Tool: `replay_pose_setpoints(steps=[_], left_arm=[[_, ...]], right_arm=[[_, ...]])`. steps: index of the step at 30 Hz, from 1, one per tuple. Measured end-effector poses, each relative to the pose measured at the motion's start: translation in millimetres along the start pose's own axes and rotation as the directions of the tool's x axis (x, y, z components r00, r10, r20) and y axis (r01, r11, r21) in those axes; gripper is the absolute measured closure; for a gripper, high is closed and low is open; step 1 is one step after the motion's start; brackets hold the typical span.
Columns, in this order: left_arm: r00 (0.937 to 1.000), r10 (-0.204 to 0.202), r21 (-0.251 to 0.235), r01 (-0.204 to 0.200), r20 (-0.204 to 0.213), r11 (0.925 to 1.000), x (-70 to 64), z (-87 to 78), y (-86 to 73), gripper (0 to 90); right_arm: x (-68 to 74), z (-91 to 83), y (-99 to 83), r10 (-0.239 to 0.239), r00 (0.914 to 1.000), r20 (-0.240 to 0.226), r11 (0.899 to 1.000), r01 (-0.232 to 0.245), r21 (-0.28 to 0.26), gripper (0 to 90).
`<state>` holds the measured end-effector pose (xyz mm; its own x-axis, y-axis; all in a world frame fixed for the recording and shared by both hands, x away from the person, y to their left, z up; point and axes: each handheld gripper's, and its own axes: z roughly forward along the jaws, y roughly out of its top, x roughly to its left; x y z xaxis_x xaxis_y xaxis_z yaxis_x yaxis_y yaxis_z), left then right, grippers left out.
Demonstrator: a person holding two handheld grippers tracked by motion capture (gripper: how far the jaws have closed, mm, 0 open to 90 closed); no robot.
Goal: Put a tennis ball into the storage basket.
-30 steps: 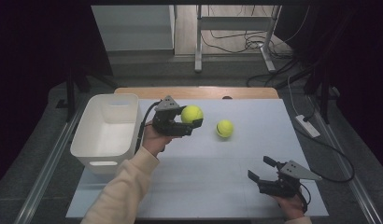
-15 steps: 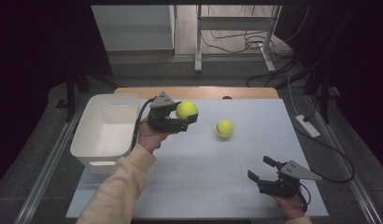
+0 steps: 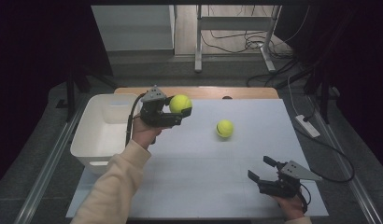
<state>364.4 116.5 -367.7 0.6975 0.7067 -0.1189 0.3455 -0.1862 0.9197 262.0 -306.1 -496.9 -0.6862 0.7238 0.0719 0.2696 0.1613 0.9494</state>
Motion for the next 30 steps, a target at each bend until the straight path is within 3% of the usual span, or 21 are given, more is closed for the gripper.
replay_pose_setpoints(steps=[30], left_arm=[[0.9966,-0.039,-0.019,0.037,-0.072,0.9991,24.2,-27.5,7.7,26.5]], right_arm=[[-0.8,1.2,-1.6,-0.001,1.0000,0.002,1.000,0.001,0.018,14.2]])
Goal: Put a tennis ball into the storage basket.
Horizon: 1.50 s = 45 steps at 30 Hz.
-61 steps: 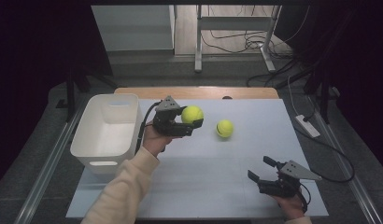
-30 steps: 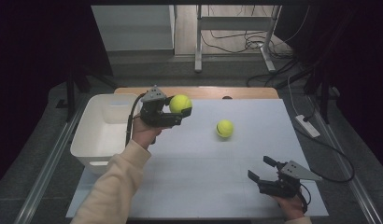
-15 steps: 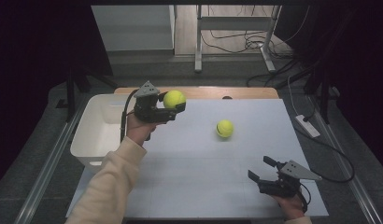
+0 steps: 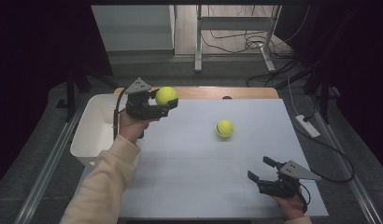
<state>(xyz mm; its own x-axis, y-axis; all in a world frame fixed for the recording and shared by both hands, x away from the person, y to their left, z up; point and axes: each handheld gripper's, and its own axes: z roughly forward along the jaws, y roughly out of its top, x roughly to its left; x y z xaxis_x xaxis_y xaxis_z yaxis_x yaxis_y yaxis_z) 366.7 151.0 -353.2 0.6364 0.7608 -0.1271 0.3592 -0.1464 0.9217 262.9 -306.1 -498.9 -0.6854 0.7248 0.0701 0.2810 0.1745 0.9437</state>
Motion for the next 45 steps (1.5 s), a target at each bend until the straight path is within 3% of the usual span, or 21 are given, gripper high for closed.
replay_pose_setpoints(steps=[9,17,24,45], left_arm=[[0.9997,-0.003,0.003,0.003,-0.024,1.0000,7.4,-6.8,-0.5,26.6],[0.9974,-0.011,0.009,0.012,-0.071,0.9999,18.9,-15.6,-3.8,26.5],[0.9937,-0.032,0.013,0.033,-0.107,0.9994,32.4,-24.1,-8.2,26.5],[0.9807,-0.052,-0.003,0.052,-0.188,0.9986,49.6,-36.6,-12.0,26.5]], right_arm=[[0.6,0.2,0.0,-0.001,1.0000,0.002,1.000,0.001,0.000,14.2],[0.2,-0.4,-0.3,0.004,1.0000,0.005,1.000,-0.004,-0.004,14.2],[1.5,1.8,0.0,-0.004,1.0000,-0.001,1.000,0.004,0.004,14.2],[-0.7,0.2,-0.9,-0.002,1.0000,0.007,1.000,0.002,0.004,14.2]])
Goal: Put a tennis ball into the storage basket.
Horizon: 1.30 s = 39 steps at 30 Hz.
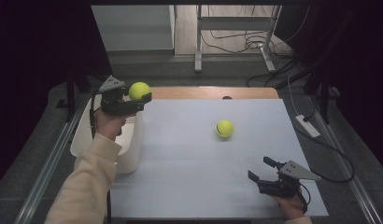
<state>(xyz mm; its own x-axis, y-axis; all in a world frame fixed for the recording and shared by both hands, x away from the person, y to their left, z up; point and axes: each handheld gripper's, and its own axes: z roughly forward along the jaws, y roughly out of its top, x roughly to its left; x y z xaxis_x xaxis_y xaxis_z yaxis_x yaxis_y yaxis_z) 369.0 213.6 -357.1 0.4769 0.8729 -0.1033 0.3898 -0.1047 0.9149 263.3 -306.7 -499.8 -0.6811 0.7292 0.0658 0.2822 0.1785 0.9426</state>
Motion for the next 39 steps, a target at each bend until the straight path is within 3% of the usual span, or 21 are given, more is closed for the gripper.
replay_pose_setpoints(steps=[19,32,39], left_arm=[[0.9949,-0.030,0.027,0.033,-0.096,0.9991,25.2,-8.4,-5.4,26.5],[0.9833,-0.073,0.072,0.086,-0.167,0.9937,49.6,-6.9,-12.7,26.4],[0.9740,-0.103,0.107,0.126,-0.202,0.9862,65.9,-6.0,-20.8,26.4]], right_arm=[[0.2,0.8,0.4,0.000,1.0000,-0.001,1.000,0.000,0.002,14.3],[-0.5,0.7,0.1,0.002,1.0000,0.002,1.000,-0.002,0.002,14.2],[-0.7,1.0,0.1,0.002,1.0000,0.003,1.000,-0.002,0.003,14.3]])
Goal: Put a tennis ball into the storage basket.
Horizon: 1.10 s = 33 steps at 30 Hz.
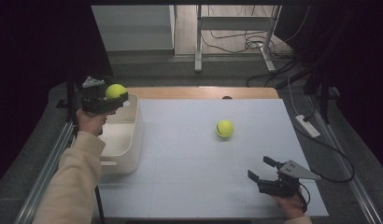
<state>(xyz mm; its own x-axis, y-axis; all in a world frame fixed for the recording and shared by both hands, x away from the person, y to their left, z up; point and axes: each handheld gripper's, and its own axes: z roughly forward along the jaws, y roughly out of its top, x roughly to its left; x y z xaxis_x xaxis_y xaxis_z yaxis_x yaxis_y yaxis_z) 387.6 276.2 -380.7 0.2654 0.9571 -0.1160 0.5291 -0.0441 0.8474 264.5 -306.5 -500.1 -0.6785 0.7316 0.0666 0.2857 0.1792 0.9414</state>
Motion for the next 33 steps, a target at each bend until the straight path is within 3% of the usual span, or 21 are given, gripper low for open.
replay_pose_setpoints(steps=[8,16,20,24,31,33], left_arm=[[0.9982,-0.056,0.049,0.057,-0.020,0.9972,17.6,4.8,-7.8,26.3],[0.9982,-0.048,0.079,0.051,-0.035,0.9956,20.5,7.7,-11.5,26.2],[0.9981,-0.048,0.139,0.053,-0.039,0.9888,24.7,13.5,-15.2,26.1],[0.9985,-0.019,0.163,0.027,-0.052,0.9862,23.1,15.2,-17.9,26.1],[0.9968,-0.004,0.163,0.017,-0.080,0.9866,22.4,15.4,-17.8,25.6],[0.9943,0.001,0.148,0.014,-0.107,0.9889,21.4,15.5,-17.4,22.6]], right_arm=[[-0.5,0.1,-0.1,0.000,1.0000,0.000,1.000,0.000,0.000,14.3],[-0.6,0.6,0.2,-0.003,1.0000,-0.002,1.000,0.003,0.000,14.3],[-0.1,0.2,0.5,-0.005,1.0000,-0.004,1.000,0.005,-0.002,14.3],[0.5,0.1,0.7,-0.006,1.0000,-0.006,1.000,0.006,-0.003,14.3],[0.0,0.2,0.6,-0.007,0.9999,-0.010,1.000,0.007,-0.001,14.3],[-0.3,0.1,0.7,-0.005,0.9999,-0.011,1.000,0.005,-0.002,14.3]])
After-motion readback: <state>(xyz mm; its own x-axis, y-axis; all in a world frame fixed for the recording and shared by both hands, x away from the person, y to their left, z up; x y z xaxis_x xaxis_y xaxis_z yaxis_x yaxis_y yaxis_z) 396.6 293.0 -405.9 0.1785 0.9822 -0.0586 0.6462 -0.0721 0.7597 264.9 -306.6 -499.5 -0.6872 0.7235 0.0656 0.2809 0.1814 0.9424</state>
